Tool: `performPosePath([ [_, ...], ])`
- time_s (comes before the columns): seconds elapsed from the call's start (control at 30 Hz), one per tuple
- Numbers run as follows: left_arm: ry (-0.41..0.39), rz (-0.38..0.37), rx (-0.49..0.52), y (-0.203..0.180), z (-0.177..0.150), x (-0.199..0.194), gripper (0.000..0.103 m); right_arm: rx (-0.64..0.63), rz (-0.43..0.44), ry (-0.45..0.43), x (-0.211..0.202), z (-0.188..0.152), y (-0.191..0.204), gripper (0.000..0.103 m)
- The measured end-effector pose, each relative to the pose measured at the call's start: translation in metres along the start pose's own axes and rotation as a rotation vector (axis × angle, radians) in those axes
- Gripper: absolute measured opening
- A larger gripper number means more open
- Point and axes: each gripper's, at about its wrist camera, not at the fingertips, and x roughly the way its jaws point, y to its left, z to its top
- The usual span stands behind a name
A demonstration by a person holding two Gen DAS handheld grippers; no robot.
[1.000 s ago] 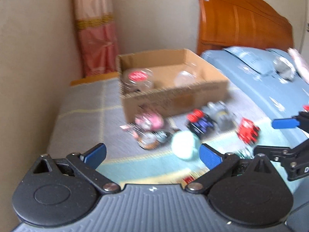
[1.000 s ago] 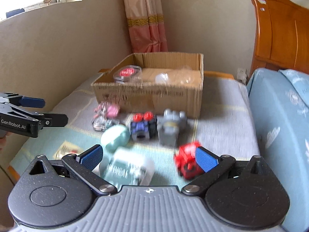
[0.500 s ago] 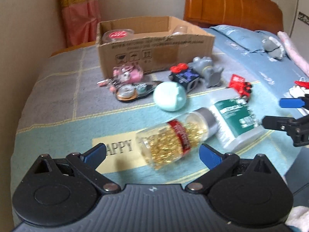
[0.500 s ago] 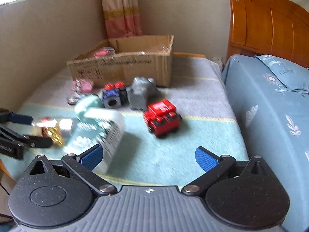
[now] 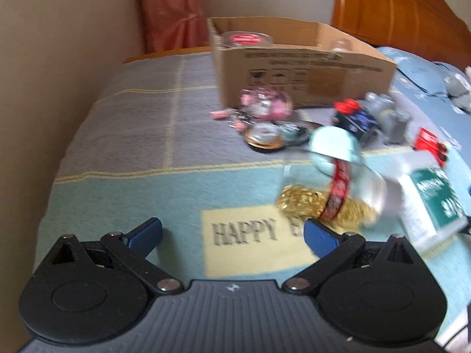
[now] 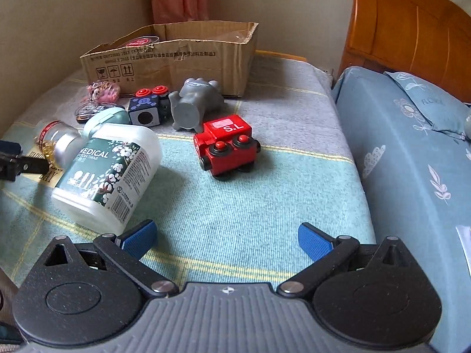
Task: Organize rigid objects
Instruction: 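Move the left tool to the capsule bottle and the right tool to the red train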
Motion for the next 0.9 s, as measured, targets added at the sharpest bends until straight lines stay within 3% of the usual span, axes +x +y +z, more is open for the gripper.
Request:
performPosePath([
  [0.13,-0.003,-0.006,-0.019,0.006,0.003,0.001,0.102,-0.005,0.006,0.006,0.002,0.003,0.000,0.103],
  [0.33,0.014,-0.079,0.109,-0.003,-0.012,-0.013,0.102,-0.024,0.022,-0.014,0.002,0.001,-0.001,0.103],
  [0.47,0.028,-0.173,0.170,-0.009,-0.018,-0.020,0.102,-0.031,0.029,-0.015,0.002,0.001,-0.002,0.103],
  [0.6,0.006,-0.212,0.262,-0.020,-0.019,-0.019,0.102,-0.033,0.032,-0.019,0.002,0.001,-0.002,0.103],
  [0.9,-0.021,-0.281,0.321,-0.031,-0.006,-0.006,0.102,-0.055,0.053,-0.045,0.002,-0.001,-0.005,0.103],
])
